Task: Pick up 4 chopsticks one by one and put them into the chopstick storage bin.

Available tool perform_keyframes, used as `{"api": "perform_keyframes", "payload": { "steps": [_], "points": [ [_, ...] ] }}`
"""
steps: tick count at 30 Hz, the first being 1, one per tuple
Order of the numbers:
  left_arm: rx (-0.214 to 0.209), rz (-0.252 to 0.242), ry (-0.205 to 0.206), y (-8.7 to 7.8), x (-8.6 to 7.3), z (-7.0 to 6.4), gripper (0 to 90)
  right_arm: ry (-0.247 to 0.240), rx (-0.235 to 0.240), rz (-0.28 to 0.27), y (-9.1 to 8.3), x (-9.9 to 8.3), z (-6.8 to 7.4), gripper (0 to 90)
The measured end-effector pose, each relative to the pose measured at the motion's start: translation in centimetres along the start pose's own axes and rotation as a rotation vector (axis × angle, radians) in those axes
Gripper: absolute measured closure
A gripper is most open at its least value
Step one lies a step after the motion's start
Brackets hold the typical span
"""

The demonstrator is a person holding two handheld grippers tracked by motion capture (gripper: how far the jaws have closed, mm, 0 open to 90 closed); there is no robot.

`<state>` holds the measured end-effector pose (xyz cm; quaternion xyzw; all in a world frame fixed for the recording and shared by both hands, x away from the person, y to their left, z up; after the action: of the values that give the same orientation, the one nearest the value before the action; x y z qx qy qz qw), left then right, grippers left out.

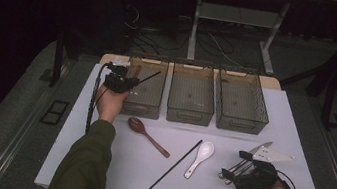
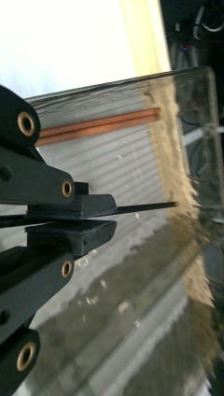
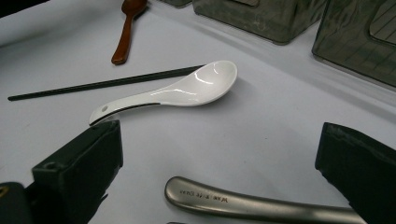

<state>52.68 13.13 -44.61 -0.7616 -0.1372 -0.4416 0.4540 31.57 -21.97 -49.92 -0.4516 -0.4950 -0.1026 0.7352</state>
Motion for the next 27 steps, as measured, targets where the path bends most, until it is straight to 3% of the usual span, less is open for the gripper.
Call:
{"api": "perform_keyframes", "payload": {
  "steps": [5,11,19,27],
  "points": [
    [0.018,0.017,-0.028,0.7,-0.4,0.5,88.9,0.0,0.003,-0.001,0.0,0.0,0.0,0.6],
    [0.009,0.004,-0.016,0.3,-0.2,0.2,88.5,0.002,0.005,-0.002,-0.1,0.0,0.0,0.6],
    [-0.051,-0.003,0.002,-0.5,0.3,-1.4,70.7,0.001,0.004,-0.001,0.0,0.0,0.1,0.7],
    [-0.151,-0.01,0.031,-1.8,-0.1,-4.6,50.5,0.0,0.003,-0.001,0.0,0.0,0.1,0.7]
  ]
}}
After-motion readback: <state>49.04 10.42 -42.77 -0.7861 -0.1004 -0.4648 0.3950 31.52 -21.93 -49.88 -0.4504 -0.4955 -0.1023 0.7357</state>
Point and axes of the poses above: each handheld gripper's, and its own axes: y roughly forward along the jaws, x roughly out of its top, z roughly to its left, the point moved 10 cm from there along y, roughly forward along the jaws, and after that the axes turned 9 degrees about -x, right-handed, at the moved point
